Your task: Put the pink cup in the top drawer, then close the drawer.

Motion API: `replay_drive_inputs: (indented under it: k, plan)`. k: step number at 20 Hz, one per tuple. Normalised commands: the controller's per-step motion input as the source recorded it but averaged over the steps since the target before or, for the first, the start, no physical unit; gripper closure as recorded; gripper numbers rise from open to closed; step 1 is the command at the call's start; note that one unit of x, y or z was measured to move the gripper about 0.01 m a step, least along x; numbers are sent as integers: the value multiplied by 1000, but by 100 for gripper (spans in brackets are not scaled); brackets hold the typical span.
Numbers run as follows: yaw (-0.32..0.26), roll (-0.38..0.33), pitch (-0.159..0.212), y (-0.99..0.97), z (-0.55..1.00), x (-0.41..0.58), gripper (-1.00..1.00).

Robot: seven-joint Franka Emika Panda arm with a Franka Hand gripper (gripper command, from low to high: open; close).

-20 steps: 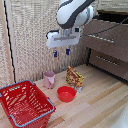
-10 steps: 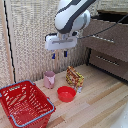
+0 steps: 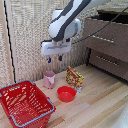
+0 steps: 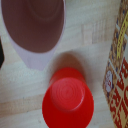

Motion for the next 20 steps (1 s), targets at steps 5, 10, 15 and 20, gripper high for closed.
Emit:
replay_drive_inputs:
  k: [5, 10, 15, 20]
  plan:
    - [0, -38, 124, 90, -205, 232, -100]
    - [0, -61, 90, 26, -269, 27, -100]
    - [0, -63, 30, 0, -325, 3, -100]
    - [0, -53, -15, 0, -358, 38, -100]
